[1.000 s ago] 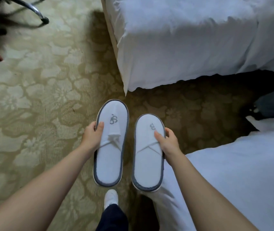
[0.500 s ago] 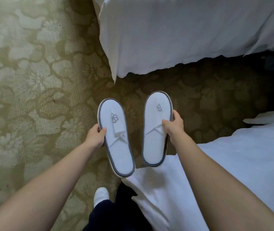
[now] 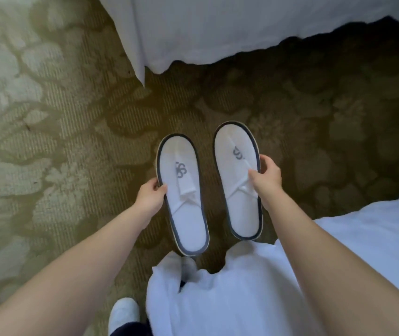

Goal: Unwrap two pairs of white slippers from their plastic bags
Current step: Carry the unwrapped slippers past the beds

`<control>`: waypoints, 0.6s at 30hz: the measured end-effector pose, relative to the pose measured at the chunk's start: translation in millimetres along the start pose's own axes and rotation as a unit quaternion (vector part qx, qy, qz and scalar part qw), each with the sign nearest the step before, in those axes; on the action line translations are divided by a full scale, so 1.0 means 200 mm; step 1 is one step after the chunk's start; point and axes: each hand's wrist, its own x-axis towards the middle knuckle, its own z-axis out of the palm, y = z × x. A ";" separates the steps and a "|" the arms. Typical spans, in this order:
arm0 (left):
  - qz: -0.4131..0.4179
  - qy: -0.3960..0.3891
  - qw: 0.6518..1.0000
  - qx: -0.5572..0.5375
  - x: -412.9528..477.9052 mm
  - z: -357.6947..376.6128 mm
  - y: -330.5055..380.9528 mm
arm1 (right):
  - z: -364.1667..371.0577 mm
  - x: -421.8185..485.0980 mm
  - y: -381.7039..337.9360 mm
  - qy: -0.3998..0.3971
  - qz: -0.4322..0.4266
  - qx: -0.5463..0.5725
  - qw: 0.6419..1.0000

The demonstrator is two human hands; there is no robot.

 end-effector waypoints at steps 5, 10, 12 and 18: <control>-0.059 0.011 0.998 0.003 0.27 0.19 -0.23 | 0.07 0.27 0.27 -0.013 0.037 0.002 0.999; -0.083 -0.001 0.997 -0.004 0.44 0.34 -0.40 | 0.19 0.44 0.50 -0.039 0.033 -0.012 0.999; -0.084 -0.007 0.996 -0.007 0.47 0.40 -0.48 | 0.24 0.47 0.59 -0.051 0.039 -0.006 0.998; -0.090 -0.003 0.996 -0.025 0.53 0.48 -0.63 | 0.36 0.55 0.72 -0.057 0.043 -0.001 0.997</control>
